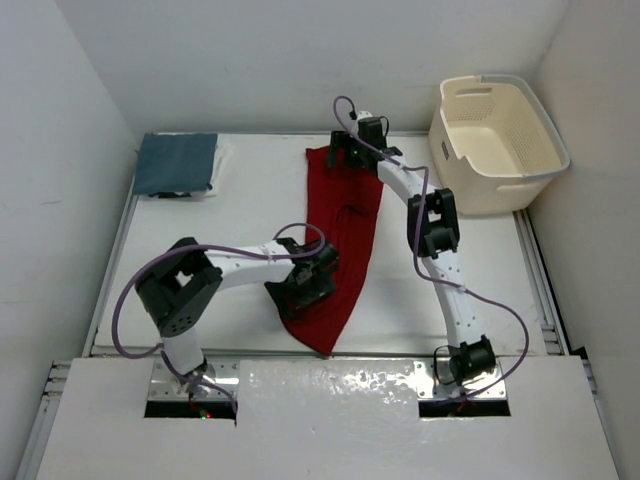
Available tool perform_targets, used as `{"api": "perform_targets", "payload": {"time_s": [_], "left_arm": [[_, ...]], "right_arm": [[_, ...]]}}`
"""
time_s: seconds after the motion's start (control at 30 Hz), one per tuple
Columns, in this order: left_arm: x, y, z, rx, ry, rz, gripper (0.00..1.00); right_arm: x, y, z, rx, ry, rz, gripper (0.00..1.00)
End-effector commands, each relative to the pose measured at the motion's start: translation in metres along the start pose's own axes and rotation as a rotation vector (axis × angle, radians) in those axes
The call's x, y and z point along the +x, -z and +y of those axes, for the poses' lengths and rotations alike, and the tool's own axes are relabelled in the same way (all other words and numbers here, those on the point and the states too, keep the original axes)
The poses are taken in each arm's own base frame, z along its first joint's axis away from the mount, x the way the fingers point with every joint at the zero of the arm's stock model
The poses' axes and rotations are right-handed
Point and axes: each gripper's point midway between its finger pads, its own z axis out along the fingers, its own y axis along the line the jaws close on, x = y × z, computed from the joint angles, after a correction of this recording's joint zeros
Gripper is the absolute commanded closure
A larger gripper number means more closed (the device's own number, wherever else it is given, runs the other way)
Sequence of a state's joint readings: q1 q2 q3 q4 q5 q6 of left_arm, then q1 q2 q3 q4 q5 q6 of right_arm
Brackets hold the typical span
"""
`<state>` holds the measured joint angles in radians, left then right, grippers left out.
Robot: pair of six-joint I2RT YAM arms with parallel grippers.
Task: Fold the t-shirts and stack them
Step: Rotate the tshirt 90 degrees
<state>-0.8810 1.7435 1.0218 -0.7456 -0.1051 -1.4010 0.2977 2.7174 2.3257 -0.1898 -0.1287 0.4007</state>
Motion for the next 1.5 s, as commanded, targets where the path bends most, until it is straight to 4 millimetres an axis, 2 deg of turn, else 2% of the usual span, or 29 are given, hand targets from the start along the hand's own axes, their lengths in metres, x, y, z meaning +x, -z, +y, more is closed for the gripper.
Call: {"api": "perform_targets", "payload": {"time_s": [0.0,0.13,0.17,0.23,0.27,0.3,0.33,0.37,0.4,0.5,0.53,0.57,0.63,0.67,0.7,0.73,0.77,0.83,0.87,0.9,0.93,1.07,1.13,1.2,1.23,1.3,1.37,1.4,1.47], "left_arm": [[0.029,-0.013,-0.018,0.04,0.015,0.07,0.0],[0.03,0.001,-0.011,0.061,0.035,0.022,0.0],[0.023,0.016,-0.014,0.097,0.041,-0.038,0.0],[0.01,0.038,-0.006,0.079,0.054,-0.106,0.0],[-0.003,0.058,-0.008,0.119,0.063,-0.18,0.0],[-0.01,0.068,0.003,0.09,0.062,-0.225,0.0],[-0.015,0.084,-0.001,0.111,0.071,-0.253,0.0],[-0.025,0.099,0.001,0.136,0.079,-0.303,0.0],[-0.03,0.104,0.01,0.111,0.076,-0.328,0.0],[-0.048,0.118,0.023,0.11,0.106,-0.407,0.0],[-0.052,0.121,0.033,0.082,0.105,-0.427,0.0],[-0.061,0.127,0.038,0.076,0.096,-0.469,0.0],[-0.071,0.133,0.042,0.072,0.099,-0.508,0.0],[-0.085,0.139,0.046,0.07,0.112,-0.541,0.0],[-0.093,0.14,0.049,0.068,0.113,-0.551,0.0],[-0.103,0.143,0.048,0.079,0.117,-0.559,0.0],[-0.123,0.147,0.047,0.102,0.121,-0.567,0.0],[-0.145,0.148,0.055,0.123,0.165,-0.572,0.0],[-0.153,0.15,0.049,0.158,0.137,-0.588,0.0],[-0.157,0.147,0.052,0.156,0.133,-0.596,0.0],[-0.166,0.148,0.055,0.156,0.148,-0.612,0.0],[-0.182,0.145,0.054,0.151,0.126,-0.616,0.0],[-0.186,0.139,0.054,0.142,0.124,-0.589,0.0],[-0.188,0.138,0.052,0.128,0.111,-0.581,0.0],[-0.188,0.138,0.051,0.125,0.112,-0.58,0.0],[-0.19,0.135,0.05,0.119,0.103,-0.584,0.0],[-0.193,0.132,0.049,0.112,0.102,-0.58,0.0],[-0.193,0.129,0.048,0.103,0.093,-0.569,0.0],[-0.193,0.123,0.045,0.095,0.086,-0.547,0.0]], "right_arm": [[0.033,-0.015,0.025,-0.122,0.004,0.056,0.01],[0.012,0.008,0.037,-0.13,0.087,0.059,0.01],[0.002,0.02,0.042,-0.135,0.102,0.045,0.01],[-0.012,0.03,0.043,-0.113,0.165,0.029,0.01],[-0.03,0.042,0.047,-0.102,0.179,0.021,0.01],[-0.039,0.049,0.049,-0.095,0.186,0.012,0.01],[-0.048,0.056,0.048,-0.072,0.185,-0.002,0.01],[-0.045,0.061,0.05,-0.069,0.18,0.012,0.01],[-0.062,0.078,0.056,-0.067,0.176,-0.016,0.01],[-0.04,0.096,0.053,0.011,0.199,0.061,0.01],[-0.043,0.106,0.053,0.038,0.246,0.065,0.01],[-0.022,0.114,0.048,0.116,0.276,0.141,0.01],[-0.011,0.134,0.049,0.178,0.305,0.195,0.01],[0.022,0.142,0.044,0.223,0.318,0.282,0.01],[0.033,0.149,0.046,0.235,0.299,0.299,0.01],[0.026,0.166,0.053,0.236,0.287,0.27,0.01],[0.058,0.169,0.052,0.247,0.293,0.31,0.01],[0.076,0.185,0.057,0.238,0.265,0.316,0.01],[0.084,0.189,0.065,0.221,0.269,0.327,0.01],[0.092,0.192,0.066,0.228,0.245,0.338,0.01],[0.109,0.198,0.065,0.231,0.238,0.369,0.01],[0.144,0.193,0.068,0.186,0.191,0.415,0.01],[0.157,0.18,0.067,0.158,0.189,0.45,0.01],[0.153,0.167,0.065,0.151,0.193,0.447,0.01],[0.165,0.158,0.058,0.163,0.195,0.48,0.01],[0.161,0.149,0.051,0.18,0.168,0.485,0.01],[0.17,0.14,0.035,0.222,0.127,0.508,0.01],[0.163,0.136,0.021,0.242,0.096,0.492,0.01],[0.158,0.122,0.016,0.207,0.043,0.47,0.01]]}}
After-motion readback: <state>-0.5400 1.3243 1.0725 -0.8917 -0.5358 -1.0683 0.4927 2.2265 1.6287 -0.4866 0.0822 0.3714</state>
